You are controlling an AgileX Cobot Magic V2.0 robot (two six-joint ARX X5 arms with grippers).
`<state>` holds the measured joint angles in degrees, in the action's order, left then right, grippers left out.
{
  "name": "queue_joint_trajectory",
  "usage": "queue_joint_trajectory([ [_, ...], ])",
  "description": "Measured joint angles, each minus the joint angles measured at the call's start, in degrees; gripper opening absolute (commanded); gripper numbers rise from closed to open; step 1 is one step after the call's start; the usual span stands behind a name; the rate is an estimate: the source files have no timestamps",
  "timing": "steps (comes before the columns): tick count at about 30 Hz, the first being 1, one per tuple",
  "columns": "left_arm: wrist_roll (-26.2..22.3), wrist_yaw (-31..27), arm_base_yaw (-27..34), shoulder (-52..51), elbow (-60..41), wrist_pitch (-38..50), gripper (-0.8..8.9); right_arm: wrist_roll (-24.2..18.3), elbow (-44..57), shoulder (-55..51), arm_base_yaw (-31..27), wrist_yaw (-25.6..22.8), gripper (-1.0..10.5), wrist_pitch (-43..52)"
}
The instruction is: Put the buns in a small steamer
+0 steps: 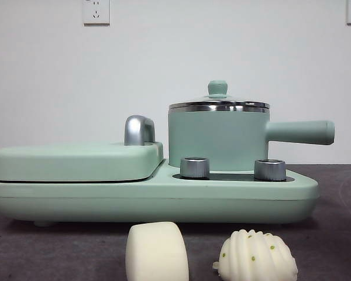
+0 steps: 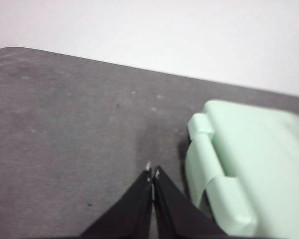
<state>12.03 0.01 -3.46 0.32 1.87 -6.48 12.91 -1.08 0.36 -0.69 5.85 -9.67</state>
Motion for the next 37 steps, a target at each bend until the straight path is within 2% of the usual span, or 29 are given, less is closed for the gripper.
queue_joint_trajectory([
  [4,5.27,3.02,-1.18,2.73,0.76,-1.20,0.11,4.20,-2.27,0.28,0.00,0.48,0.1,-3.28],
  [8,8.70,4.44,-3.28,9.68,6.43,-4.59,0.12,7.30,-7.87,3.26,0.07,3.41,0.1,-6.19],
  [11,10.01,5.62,-5.07,17.38,12.94,-6.88,0.11,8.22,-13.51,7.93,0.50,5.27,0.1,-9.99],
  [15,10.27,11.19,-7.69,29.73,22.49,-9.16,0.11,8.13,-22.60,16.04,1.73,8.20,0.1,-14.78],
  [20,8.28,15.82,-10.99,44.96,35.47,-15.34,0.11,5.53,-34.45,26.12,3.67,10.62,0.1,-22.69],
  [25,4.11,19.50,-13.77,55.23,46.75,-20.92,0.11,-0.37,-45.62,34.84,5.46,12.24,0.1,-30.21],
  [31,-1.18,21.29,-16.06,60.24,55.43,-26.03,0.10,-7.19,-53.94,42.21,6.38,17.38,0.1,-33.03],
  [37,-3.98,22.29,-16.57,61.00,58.71,-27.34,0.10,-8.96,-54.71,44.70,6.38,21.22,0.1,-33.27],
])
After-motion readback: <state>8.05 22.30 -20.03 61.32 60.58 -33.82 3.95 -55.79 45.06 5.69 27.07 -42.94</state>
